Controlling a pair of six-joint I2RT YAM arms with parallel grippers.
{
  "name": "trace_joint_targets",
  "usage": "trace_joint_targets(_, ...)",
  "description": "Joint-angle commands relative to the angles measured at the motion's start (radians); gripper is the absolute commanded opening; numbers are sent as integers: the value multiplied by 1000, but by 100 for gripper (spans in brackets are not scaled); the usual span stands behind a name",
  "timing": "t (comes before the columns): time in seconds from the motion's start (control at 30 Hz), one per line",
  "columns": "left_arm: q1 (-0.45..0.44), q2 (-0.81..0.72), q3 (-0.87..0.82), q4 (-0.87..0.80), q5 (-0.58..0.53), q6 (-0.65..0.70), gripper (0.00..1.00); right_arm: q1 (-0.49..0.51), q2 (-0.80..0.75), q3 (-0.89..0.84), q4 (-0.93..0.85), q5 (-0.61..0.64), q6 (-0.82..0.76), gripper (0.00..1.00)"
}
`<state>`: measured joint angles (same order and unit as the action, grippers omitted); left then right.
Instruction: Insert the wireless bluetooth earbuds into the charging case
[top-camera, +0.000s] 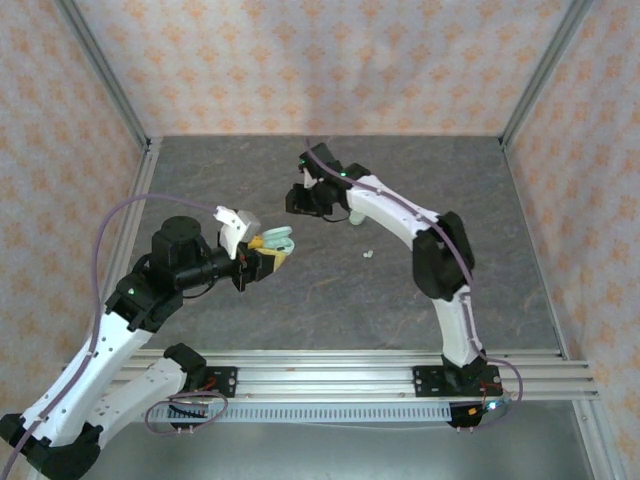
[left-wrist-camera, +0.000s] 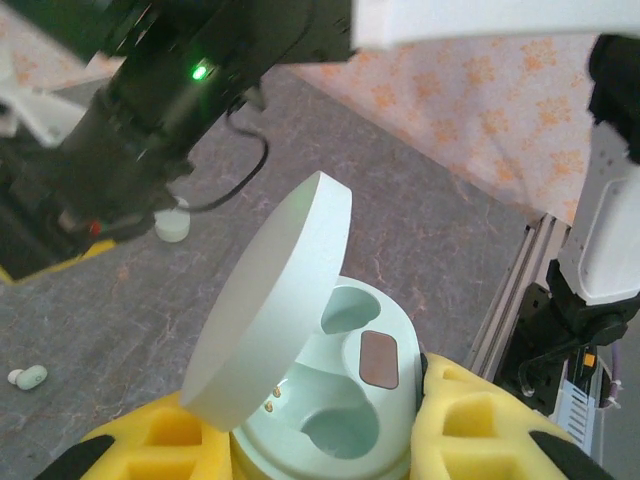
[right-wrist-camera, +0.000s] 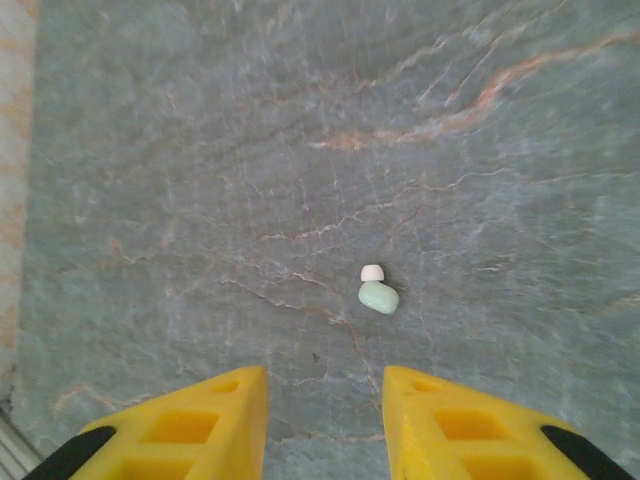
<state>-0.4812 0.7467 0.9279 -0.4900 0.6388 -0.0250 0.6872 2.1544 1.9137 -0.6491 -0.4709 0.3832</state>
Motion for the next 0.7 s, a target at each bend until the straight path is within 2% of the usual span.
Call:
trace_joint_targets(0.0, 11, 0, 14, 37, -6, 10, 17, 51, 101, 147, -169, 39, -88, 37)
trace_joint_targets(0.1, 13, 55, 70, 7, -11, 28, 16, 68, 230, 332, -294, 106, -205, 37)
trace_joint_targets(0.2, 13, 62, 37, 48, -5, -4, 16, 69, 339, 477, -390, 128, -215, 37)
trace_joint_targets(0.3, 13, 28, -15, 148, -45, -57, 17, 84, 372, 509, -374, 111, -195, 37)
trace_joint_targets(0.33, 13, 23, -15, 165, -43, -45, 18, 95, 374, 514, -352, 140, -217, 37)
trace_joint_targets(0.43, 15, 57, 45, 103, -63, -30, 18, 112, 386, 546, -294, 217, -273, 37)
trace_joint_targets(0.53, 15, 68, 47, 81, -27, -52, 18, 112, 410, 540, -260, 191, -262, 37)
trace_joint_targets(0.67, 15, 14, 5, 110, -41, -90, 19, 123, 452, 542, -269, 179, -282, 36)
